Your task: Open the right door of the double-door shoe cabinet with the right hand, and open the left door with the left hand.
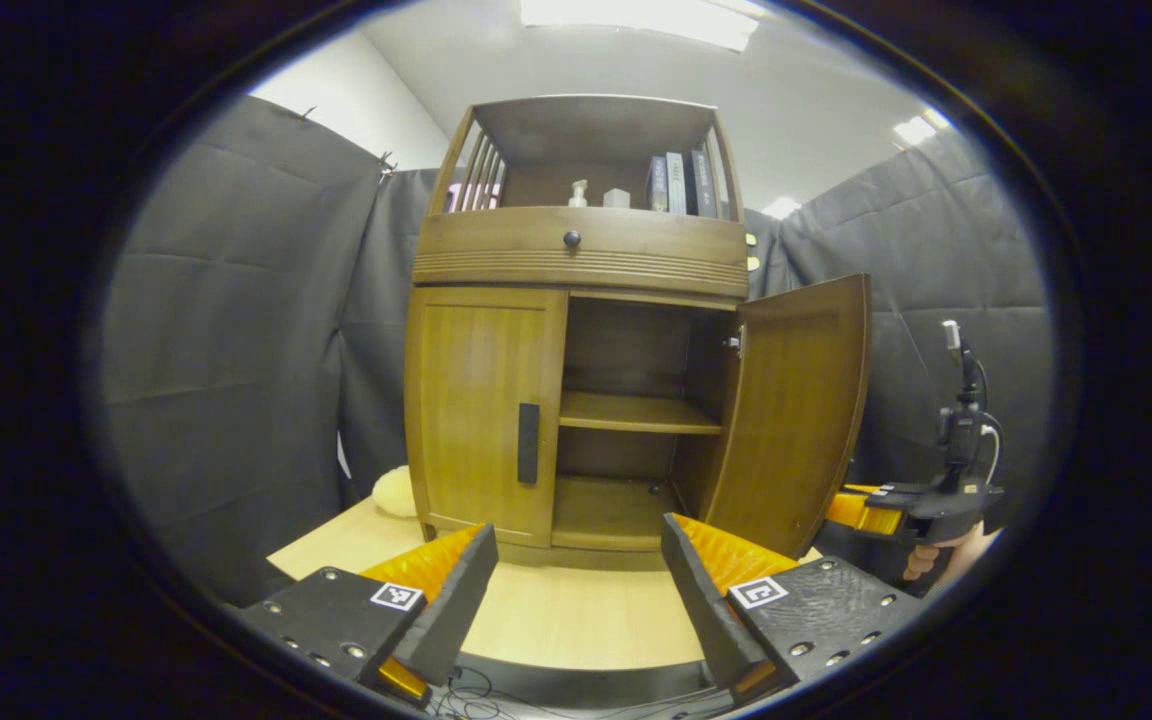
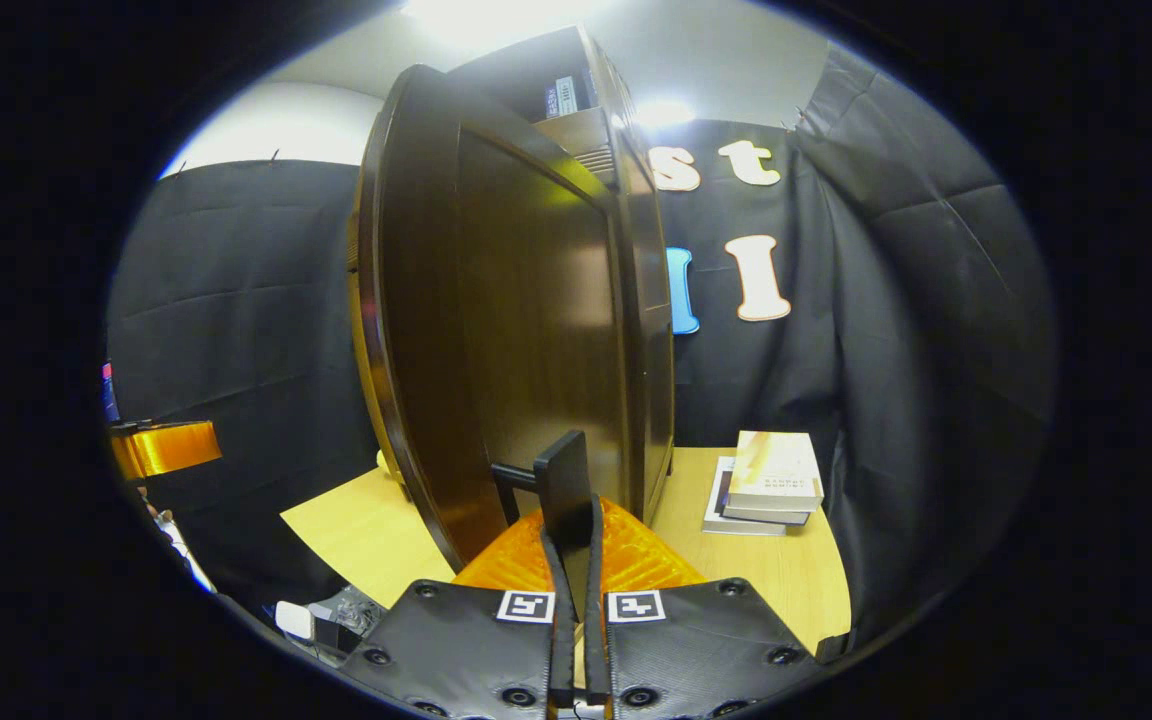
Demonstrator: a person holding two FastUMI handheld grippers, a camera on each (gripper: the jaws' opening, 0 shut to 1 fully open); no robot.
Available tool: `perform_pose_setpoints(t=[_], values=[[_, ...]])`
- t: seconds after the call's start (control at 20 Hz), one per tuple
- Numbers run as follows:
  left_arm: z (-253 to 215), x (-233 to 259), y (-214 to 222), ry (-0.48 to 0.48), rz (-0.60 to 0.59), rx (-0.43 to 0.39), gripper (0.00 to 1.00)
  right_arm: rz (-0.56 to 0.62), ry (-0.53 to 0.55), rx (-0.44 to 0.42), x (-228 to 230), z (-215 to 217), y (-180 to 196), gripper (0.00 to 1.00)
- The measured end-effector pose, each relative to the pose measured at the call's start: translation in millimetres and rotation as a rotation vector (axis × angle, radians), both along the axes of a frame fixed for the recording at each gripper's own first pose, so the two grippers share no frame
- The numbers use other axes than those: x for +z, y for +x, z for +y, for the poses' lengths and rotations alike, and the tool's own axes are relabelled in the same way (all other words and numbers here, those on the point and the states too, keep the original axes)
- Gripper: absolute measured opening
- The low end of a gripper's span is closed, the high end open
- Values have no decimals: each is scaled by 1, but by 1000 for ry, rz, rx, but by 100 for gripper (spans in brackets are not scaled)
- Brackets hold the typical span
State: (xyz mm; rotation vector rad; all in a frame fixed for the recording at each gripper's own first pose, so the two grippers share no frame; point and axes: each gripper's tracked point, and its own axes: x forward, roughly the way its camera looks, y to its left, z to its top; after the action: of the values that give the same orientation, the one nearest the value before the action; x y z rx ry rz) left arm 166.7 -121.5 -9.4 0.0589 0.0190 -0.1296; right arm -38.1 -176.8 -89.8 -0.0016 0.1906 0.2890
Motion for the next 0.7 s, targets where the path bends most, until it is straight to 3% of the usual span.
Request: perform_pose_setpoints(t=[0.7], values=[[-14,-6,22,17,37,-69,96,18,15,-92,-1,-15,5,2]])
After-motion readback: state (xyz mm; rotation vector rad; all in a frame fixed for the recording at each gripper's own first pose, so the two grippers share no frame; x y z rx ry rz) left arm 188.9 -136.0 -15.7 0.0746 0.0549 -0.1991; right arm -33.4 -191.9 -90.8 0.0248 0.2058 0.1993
